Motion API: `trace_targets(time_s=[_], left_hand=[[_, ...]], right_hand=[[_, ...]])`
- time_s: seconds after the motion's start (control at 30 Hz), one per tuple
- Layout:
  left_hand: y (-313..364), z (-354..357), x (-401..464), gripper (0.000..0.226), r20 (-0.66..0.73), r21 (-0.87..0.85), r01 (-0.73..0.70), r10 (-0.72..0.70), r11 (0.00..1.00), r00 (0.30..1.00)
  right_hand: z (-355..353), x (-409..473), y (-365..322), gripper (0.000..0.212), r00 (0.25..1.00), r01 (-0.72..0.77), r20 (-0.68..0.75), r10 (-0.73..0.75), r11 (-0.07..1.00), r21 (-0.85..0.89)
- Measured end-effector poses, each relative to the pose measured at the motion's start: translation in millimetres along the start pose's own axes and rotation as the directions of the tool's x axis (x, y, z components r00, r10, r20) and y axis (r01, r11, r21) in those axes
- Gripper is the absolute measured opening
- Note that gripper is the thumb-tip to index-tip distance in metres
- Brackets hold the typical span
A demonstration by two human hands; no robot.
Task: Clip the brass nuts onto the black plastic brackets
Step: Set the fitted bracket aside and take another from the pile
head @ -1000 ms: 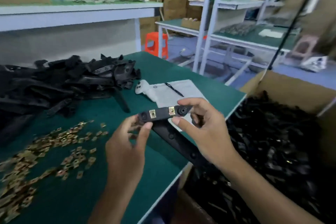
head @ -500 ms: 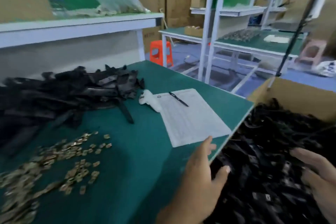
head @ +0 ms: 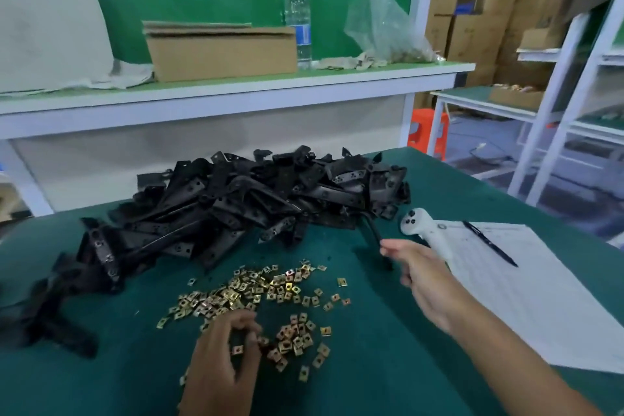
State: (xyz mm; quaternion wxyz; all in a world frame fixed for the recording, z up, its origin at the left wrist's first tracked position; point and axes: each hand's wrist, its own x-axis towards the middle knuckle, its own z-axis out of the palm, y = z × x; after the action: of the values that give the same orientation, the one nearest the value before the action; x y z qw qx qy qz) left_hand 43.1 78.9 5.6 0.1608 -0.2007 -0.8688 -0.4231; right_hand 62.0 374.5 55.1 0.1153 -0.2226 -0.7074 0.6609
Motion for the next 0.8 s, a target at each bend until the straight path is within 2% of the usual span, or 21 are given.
trace_targets(time_s=[0.03, 0.07, 0.13, 0.17, 0.2, 0.27, 0.33, 0.37, 0.43, 0.5, 0.53, 0.6, 0.63, 0.67, 0.7, 0.73, 0.77, 0.8], left_hand=[[-3, 2, 2, 0.046, -0.024, -0.009, -0.020, 0.019, 1.000, 1.000], [-4, 5, 4, 0.046, -0.041, -0.020, -0.055, 0.054, 0.998, 0.998], [-4, 8, 6, 0.036, -0.063, -0.048, -0.106, 0.103, 0.993, 0.993], [-4, 9, 7, 0.032, -0.076, -0.069, -0.107, 0.101, 0.992, 0.992], [-5, 9, 8, 0.030, -0.097, -0.091, -0.093, 0.084, 0.992, 0.992], [-7, 10, 10, 0.026, -0.132, -0.148, -0.043, 0.023, 0.988, 0.991], [-5, 11, 10, 0.017, -0.157, -0.181, -0.008, -0.021, 0.984, 0.987], [-2, 11, 10, 0.023, -0.157, -0.205, 0.016, -0.049, 0.979, 0.986], [1, 10, 9, 0.055, -0.140, -0.328, 0.094, -0.147, 0.940, 0.979], [0, 7, 9, 0.079, -0.173, -0.520, 0.119, -0.240, 0.846, 0.955], [0, 3, 10, 0.081, -0.195, -0.617, 0.103, -0.278, 0.780, 0.940], [-2, -6, 13, 0.065, -0.256, -0.719, 0.050, -0.331, 0.693, 0.908], [-2, -10, 14, 0.047, -0.308, -0.698, 0.032, -0.340, 0.715, 0.889], [-3, -15, 16, 0.029, -0.349, -0.651, 0.032, -0.337, 0.758, 0.874], [-5, -19, 18, 0.020, -0.364, -0.613, 0.050, -0.337, 0.789, 0.868], [-8, -21, 19, 0.016, -0.357, -0.595, 0.064, -0.335, 0.801, 0.872], [-11, -25, 19, 0.010, -0.341, -0.581, 0.082, -0.333, 0.810, 0.879], [-14, -30, 22, 0.014, -0.328, -0.569, 0.105, -0.342, 0.816, 0.880]], right_hand=[[12, 20, -5, 0.026, 0.999, -0.003, -0.049, -0.004, 0.990, -0.139], [19, 41, -6, 0.038, 0.995, 0.012, -0.088, -0.041, 0.948, -0.318], [26, 66, -2, 0.060, 0.983, 0.009, -0.136, -0.126, 0.764, -0.645], [29, 71, 1, 0.058, 0.978, 0.007, -0.140, -0.157, 0.687, -0.726], [31, 74, 3, 0.049, 0.971, 0.036, -0.130, -0.201, 0.658, -0.752], [40, 65, 3, 0.028, 0.948, 0.157, -0.087, -0.306, 0.689, -0.707], [57, 41, 1, 0.016, 0.937, 0.294, -0.008, -0.349, 0.802, -0.520], [69, 27, -3, 0.016, 0.944, 0.325, 0.086, -0.319, 0.855, -0.404], [91, -4, -14, 0.016, 0.907, 0.274, 0.383, -0.174, 0.936, -0.223], [105, -23, -18, 0.016, 0.785, 0.142, 0.619, -0.009, 0.976, -0.166], [110, -28, -18, 0.015, 0.727, 0.105, 0.685, 0.041, 0.980, -0.170], [117, -31, -16, 0.014, 0.663, 0.130, 0.747, 0.053, 0.974, -0.184], [119, -31, -14, 0.015, 0.653, 0.141, 0.756, 0.043, 0.974, -0.178], [120, -29, -10, 0.016, 0.668, 0.143, 0.743, 0.036, 0.974, -0.176], [120, -25, -6, 0.016, 0.706, 0.161, 0.708, 0.020, 0.969, -0.188], [117, -21, 0, 0.019, 0.744, 0.239, 0.667, -0.027, 0.944, -0.228], [113, -16, 7, 0.023, 0.760, 0.379, 0.643, -0.098, 0.870, -0.315], [111, -13, 13, 0.028, 0.745, 0.509, 0.652, -0.143, 0.753, -0.417]])
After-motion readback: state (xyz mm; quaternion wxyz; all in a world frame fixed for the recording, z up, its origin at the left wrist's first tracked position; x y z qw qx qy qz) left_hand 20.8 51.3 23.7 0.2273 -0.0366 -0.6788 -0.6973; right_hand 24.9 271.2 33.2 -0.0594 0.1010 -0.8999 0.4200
